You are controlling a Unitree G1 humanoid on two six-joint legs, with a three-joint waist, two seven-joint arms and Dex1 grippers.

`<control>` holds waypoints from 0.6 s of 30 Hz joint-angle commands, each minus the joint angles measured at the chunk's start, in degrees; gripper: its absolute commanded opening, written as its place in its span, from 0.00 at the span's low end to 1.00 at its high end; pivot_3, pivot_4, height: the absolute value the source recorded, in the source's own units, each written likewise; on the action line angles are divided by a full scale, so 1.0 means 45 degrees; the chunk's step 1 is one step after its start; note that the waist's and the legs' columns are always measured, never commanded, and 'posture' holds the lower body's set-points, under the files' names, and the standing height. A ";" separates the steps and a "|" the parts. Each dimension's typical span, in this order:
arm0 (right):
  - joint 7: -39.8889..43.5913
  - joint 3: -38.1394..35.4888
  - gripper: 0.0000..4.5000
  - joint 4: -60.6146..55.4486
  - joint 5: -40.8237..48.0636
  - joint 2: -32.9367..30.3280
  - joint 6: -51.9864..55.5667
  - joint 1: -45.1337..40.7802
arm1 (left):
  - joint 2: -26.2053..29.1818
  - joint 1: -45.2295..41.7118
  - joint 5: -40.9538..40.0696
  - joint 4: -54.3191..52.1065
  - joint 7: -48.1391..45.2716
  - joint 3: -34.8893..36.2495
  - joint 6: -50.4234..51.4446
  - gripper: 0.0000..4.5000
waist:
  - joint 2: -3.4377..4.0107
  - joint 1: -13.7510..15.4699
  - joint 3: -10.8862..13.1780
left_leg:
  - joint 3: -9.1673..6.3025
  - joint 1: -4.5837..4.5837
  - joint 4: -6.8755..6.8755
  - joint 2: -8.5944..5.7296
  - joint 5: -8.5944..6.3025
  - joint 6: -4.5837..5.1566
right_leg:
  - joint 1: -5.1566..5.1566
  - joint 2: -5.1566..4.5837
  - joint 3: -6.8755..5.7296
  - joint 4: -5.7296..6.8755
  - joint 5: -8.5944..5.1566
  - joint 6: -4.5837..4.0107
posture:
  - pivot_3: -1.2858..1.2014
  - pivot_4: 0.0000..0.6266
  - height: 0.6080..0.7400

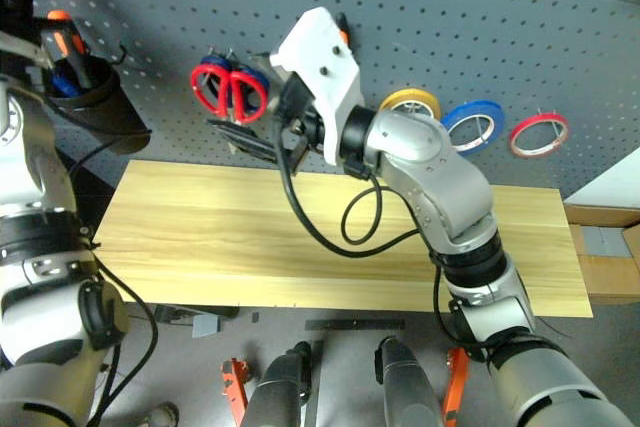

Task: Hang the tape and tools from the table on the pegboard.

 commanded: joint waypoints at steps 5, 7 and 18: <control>0.0054 -0.0231 1.00 -0.0388 0.0048 0.0045 -0.0253 -0.0215 | 0.0201 0.0606 0.0314 0.0116 0.0295 0.0097 -0.1107 0.18 | 0.0014 -0.0053 -0.0112 | -0.0008 0.0000 0.0021 0.0007 0.0000 0.0000 | 0.0002 0.0000 -0.0041 0.0014 0.0013 -0.0021 | 0.47 0.32 1.00; 0.0043 -0.0256 1.00 -0.0396 0.0066 0.0077 -0.0295 -0.0203 | 0.0179 0.0989 0.0567 0.0262 0.0580 0.0110 -0.1437 0.18 | 0.0009 -0.0069 -0.0127 | -0.0006 0.0003 0.0027 0.0008 0.0000 0.0000 | 0.0002 0.0000 -0.0043 0.0028 0.0014 -0.0023 | 0.47 0.32 1.00; 0.0022 -0.0391 1.00 -0.0531 0.0228 0.0337 -0.0445 -0.0185 | -0.0245 0.1659 0.0822 0.1461 0.1480 -0.0010 -0.2196 0.39 | -0.0002 -0.0044 -0.0142 | -0.0028 0.0005 0.0097 0.0005 0.0000 0.0003 | 0.0000 0.0000 -0.0063 0.0128 0.0014 -0.0024 | 0.47 0.32 1.00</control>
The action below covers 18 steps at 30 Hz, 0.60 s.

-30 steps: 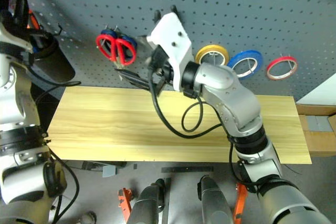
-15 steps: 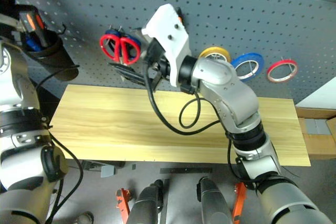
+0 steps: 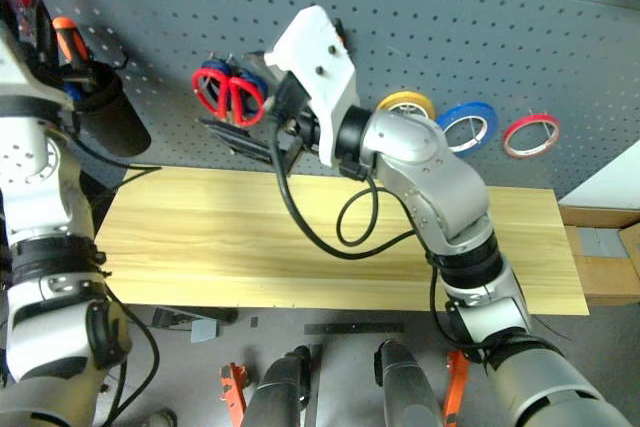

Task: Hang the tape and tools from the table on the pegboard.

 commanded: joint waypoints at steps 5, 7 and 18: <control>0.0070 -0.0389 1.00 -0.0614 0.0184 -0.0044 -0.0226 -0.0154 | -0.0163 -0.0109 -0.0256 -0.0968 0.0460 0.0146 -0.0257 0.80 | -0.0001 -0.0007 -0.0027 | -0.0001 0.0005 0.0002 0.0000 0.0002 -0.0003 | -0.0004 -0.0001 -0.0003 0.0030 0.0000 0.0000 | 0.47 0.32 1.00; 0.0088 -0.0404 1.00 -0.0698 0.0192 -0.0127 -0.0183 -0.0126 | -0.0263 -0.0228 -0.0288 -0.1704 0.0694 0.0185 -0.0085 0.87 | -0.0004 -0.0010 -0.0030 | -0.0001 0.0005 0.0010 -0.0002 0.0002 -0.0004 | -0.0004 -0.0002 -0.0003 0.0037 0.0000 0.0000 | 0.46 0.31 1.00; 0.1410 -0.1946 1.00 -0.2236 0.2239 -0.2563 0.1516 0.1274 | -0.1120 0.1265 -0.2325 -0.7659 -0.2271 -0.2123 0.3346 0.87 | 0.0102 0.0011 -0.0536 | -0.0014 0.0008 0.0007 -0.0009 0.0006 -0.0008 | 0.0030 -0.0034 -0.0008 0.0016 0.0000 0.0000 | 0.46 0.27 1.00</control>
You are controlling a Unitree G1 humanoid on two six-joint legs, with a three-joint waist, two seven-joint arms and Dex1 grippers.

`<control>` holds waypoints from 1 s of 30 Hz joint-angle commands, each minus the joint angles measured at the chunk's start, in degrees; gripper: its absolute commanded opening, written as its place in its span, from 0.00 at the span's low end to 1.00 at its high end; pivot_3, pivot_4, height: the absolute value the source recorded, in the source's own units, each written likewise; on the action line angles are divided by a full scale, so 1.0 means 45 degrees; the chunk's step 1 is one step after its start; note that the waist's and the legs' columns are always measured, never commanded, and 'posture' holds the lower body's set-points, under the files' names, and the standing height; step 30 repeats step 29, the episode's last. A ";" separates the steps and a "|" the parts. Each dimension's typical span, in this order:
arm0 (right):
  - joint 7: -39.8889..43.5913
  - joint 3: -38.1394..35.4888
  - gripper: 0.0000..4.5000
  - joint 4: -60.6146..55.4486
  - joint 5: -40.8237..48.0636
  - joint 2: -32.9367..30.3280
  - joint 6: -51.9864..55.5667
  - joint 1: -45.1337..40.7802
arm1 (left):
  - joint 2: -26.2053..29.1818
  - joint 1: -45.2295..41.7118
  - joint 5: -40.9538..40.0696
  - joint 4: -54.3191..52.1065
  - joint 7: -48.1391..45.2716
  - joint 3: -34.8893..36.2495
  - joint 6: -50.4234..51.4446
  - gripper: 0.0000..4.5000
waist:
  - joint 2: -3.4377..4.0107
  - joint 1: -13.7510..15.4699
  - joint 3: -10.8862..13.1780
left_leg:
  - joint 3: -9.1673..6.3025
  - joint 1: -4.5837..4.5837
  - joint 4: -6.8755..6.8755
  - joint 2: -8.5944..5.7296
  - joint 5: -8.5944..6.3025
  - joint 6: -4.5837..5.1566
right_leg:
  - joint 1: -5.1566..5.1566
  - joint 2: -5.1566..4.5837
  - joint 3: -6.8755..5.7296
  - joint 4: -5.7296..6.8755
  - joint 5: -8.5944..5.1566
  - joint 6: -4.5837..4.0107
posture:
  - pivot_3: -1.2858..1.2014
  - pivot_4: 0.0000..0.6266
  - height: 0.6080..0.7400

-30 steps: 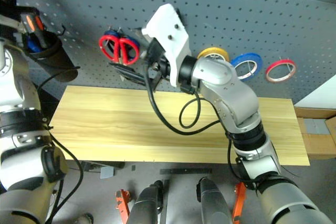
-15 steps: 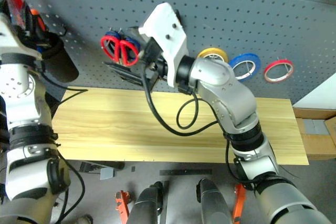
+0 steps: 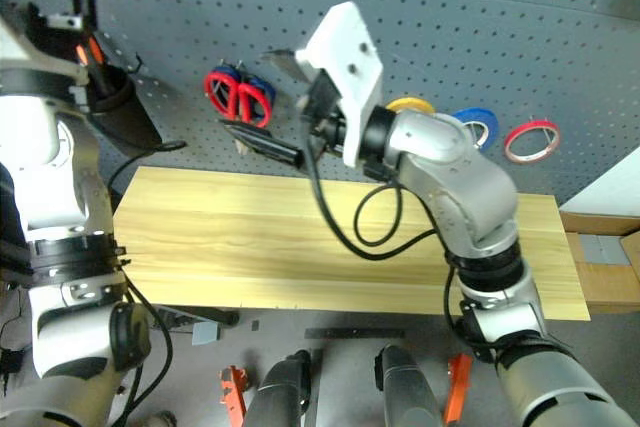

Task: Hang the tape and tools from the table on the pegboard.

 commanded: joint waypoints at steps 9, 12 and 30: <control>0.0737 -0.1214 1.00 -0.2545 0.1076 -0.3106 0.0974 0.4260 | -0.0501 0.6404 -0.2317 -0.6208 -0.1475 -0.2045 0.7032 0.87 | 0.0211 -0.0341 -0.0327 | 0.0032 0.0190 -0.0010 0.0026 -0.0007 0.0068 | 0.0128 0.0072 0.0046 0.0056 0.0007 -0.0017 | 0.47 0.20 1.00; 0.0326 -0.1180 1.00 -0.2657 0.0921 -0.2992 0.0756 0.5538 | -0.0836 0.7548 -0.1948 -0.6696 -0.0897 -0.2194 0.8058 0.87 | 0.0249 -0.0342 -0.0625 | 0.0017 0.0291 -0.0013 0.0029 -0.0008 0.0070 | 0.0247 0.0088 0.0042 0.0044 0.0002 -0.0017 | 0.48 0.17 1.00; -0.3537 -0.0513 1.00 0.5663 -0.4659 0.0668 -0.8701 1.0450 | -0.2917 1.0059 0.0771 -0.0620 0.0146 -0.1736 0.3451 0.87 | 0.0302 -0.0220 -0.1985 | 0.0092 0.0698 -0.0098 0.0025 -0.0008 0.0093 | 0.0692 0.0088 0.0098 -0.0195 -0.0060 -0.0019 | 0.49 0.03 1.00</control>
